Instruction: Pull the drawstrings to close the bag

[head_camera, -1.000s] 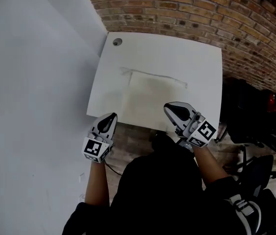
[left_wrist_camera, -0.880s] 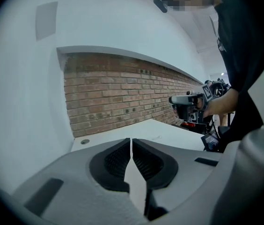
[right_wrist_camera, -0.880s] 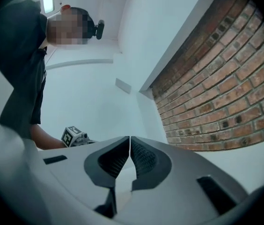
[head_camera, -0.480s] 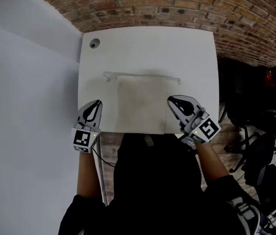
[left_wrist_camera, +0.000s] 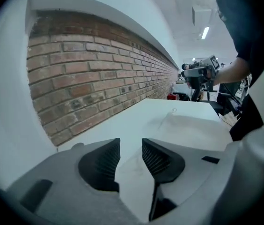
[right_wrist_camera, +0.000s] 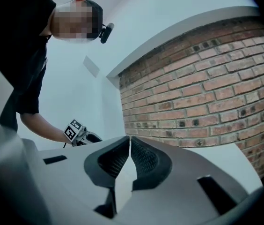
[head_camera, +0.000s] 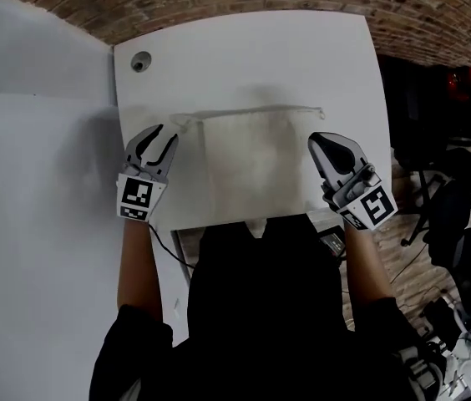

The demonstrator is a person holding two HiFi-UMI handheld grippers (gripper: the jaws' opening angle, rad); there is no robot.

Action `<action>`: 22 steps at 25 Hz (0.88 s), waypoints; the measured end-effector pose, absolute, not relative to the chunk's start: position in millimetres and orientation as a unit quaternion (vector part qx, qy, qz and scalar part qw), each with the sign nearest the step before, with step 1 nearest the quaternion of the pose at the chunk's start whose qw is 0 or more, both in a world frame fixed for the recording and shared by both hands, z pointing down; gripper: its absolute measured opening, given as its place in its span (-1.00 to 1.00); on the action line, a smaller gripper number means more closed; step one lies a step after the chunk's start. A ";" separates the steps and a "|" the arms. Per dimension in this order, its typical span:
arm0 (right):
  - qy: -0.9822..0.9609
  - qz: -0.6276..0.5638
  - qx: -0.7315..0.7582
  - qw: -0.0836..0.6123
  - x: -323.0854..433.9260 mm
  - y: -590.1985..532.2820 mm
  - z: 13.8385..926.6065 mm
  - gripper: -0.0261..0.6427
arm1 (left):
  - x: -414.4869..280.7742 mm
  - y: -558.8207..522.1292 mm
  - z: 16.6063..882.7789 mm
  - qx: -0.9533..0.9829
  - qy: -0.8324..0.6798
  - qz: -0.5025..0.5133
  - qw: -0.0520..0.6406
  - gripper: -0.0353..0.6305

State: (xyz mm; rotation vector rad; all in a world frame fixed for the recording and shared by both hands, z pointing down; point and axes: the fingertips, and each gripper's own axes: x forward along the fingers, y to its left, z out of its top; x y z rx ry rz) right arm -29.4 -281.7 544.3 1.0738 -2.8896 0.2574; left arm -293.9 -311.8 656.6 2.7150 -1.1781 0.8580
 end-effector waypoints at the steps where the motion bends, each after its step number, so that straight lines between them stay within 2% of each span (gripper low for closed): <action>1: -0.932 0.082 0.352 0.026 -36.6 -281.3 545.5 -0.90 | -298.1 -317.3 662.3 0.882 -0.372 0.288 0.024 -0.49; 10: -0.923 0.098 0.369 0.051 -71.8 -280.8 575.1 -0.90 | -300.8 -345.4 729.8 0.869 -0.261 0.415 -0.065 -0.33; 22: -0.916 0.114 0.378 0.066 -65.1 -288.3 595.4 -0.90 | -296.1 -350.8 764.3 0.855 -0.245 0.450 -0.082 -0.33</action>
